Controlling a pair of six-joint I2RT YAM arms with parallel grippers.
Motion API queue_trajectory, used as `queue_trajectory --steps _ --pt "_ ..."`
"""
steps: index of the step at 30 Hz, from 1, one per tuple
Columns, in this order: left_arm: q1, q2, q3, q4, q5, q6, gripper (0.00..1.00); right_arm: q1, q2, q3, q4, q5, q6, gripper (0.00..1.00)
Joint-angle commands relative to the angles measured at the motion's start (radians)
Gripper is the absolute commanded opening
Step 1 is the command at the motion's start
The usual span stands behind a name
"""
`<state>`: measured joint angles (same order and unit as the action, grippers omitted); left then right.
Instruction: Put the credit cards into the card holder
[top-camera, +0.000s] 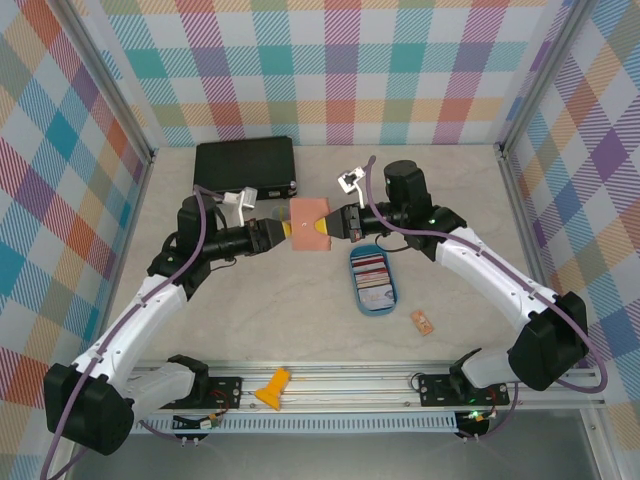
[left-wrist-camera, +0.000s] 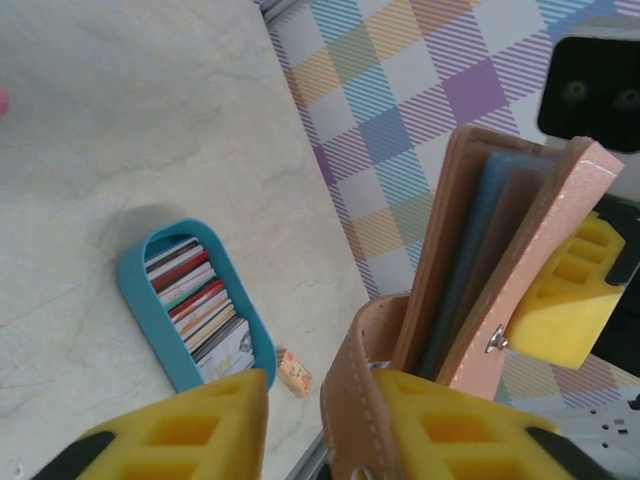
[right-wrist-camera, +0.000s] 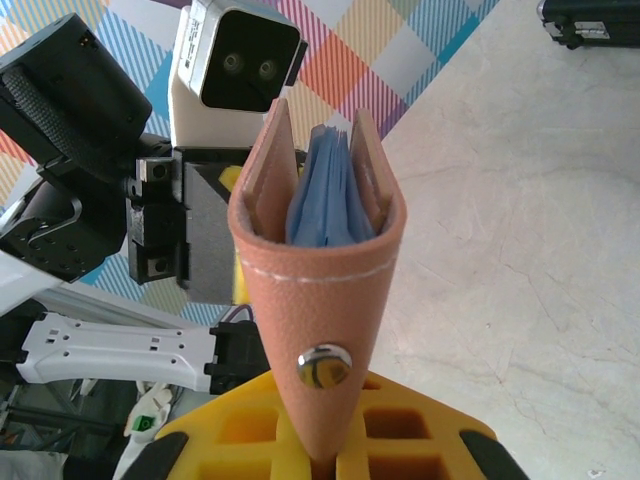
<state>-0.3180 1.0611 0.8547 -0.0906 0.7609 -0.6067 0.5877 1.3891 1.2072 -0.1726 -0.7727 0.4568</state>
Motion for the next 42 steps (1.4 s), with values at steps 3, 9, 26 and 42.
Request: queue_trajectory --steps 3,9,26,42 --pt "0.011 0.002 0.009 0.019 0.042 0.031 0.08 -0.005 -0.003 -0.007 0.072 -0.046 0.029 0.0" --pt "0.011 -0.03 0.021 -0.03 0.0 0.058 0.0 -0.003 0.001 -0.012 0.065 -0.032 0.026 0.0" --pt "0.011 0.034 0.114 -0.042 0.059 0.093 0.0 -0.006 0.068 -0.024 0.131 0.009 0.064 0.44" --pt "0.011 0.15 0.238 -0.235 -0.004 0.183 0.0 -0.028 0.107 -0.034 0.13 0.07 0.193 0.83"
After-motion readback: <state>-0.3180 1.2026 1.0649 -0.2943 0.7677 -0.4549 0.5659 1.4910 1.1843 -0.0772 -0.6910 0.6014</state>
